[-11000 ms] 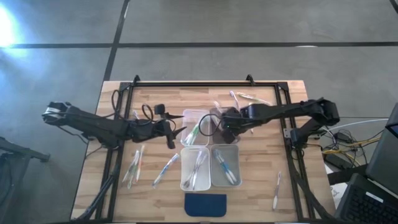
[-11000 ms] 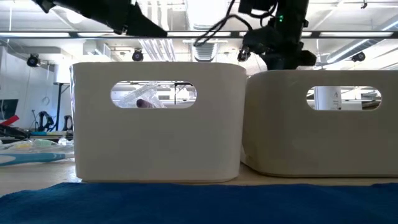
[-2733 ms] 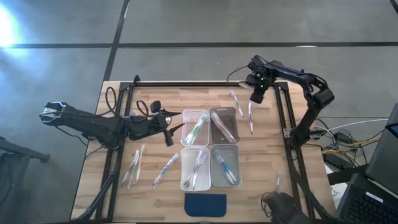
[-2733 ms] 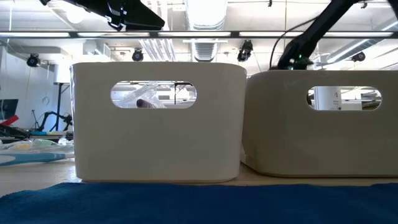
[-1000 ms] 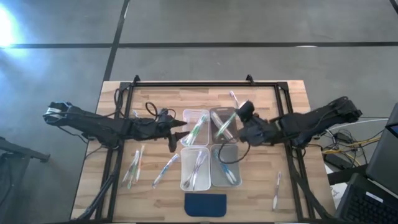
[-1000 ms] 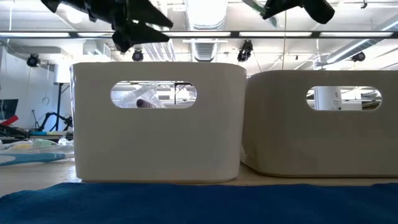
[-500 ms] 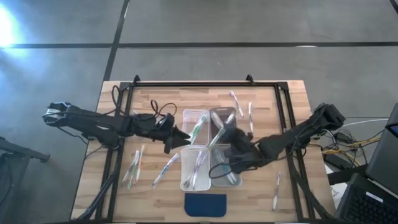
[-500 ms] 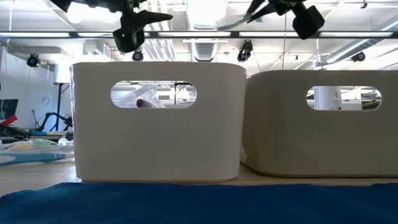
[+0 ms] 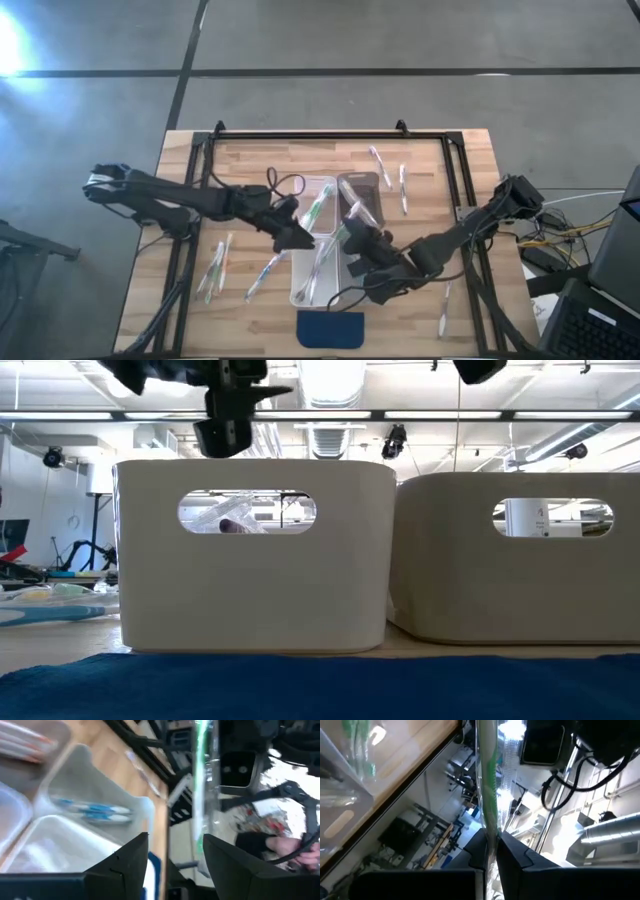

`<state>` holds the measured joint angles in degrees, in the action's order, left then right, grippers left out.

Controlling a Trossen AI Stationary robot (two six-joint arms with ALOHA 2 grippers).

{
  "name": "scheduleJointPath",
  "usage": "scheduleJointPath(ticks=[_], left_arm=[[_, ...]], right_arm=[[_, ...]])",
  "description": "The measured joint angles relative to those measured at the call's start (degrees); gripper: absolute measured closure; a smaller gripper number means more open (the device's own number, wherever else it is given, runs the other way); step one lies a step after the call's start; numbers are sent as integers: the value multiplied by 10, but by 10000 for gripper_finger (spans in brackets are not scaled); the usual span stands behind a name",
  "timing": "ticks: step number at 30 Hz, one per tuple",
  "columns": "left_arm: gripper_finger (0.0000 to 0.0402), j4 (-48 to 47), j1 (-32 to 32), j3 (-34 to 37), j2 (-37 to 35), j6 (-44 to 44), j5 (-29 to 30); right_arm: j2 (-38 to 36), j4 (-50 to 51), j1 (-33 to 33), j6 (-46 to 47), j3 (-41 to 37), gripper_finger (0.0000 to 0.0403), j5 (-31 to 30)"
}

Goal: Pick & Place Toothbrushes
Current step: Put the green toothbrush into the transparent bin

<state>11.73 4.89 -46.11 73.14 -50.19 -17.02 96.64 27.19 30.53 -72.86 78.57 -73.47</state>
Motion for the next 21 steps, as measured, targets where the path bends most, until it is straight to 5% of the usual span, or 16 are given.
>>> scheduleJointPath(ticks=[21], left_arm=[[207,6,0,-125,99,-10,-94]], right_arm=[[-5,-27,8,-3,5,385,25]])
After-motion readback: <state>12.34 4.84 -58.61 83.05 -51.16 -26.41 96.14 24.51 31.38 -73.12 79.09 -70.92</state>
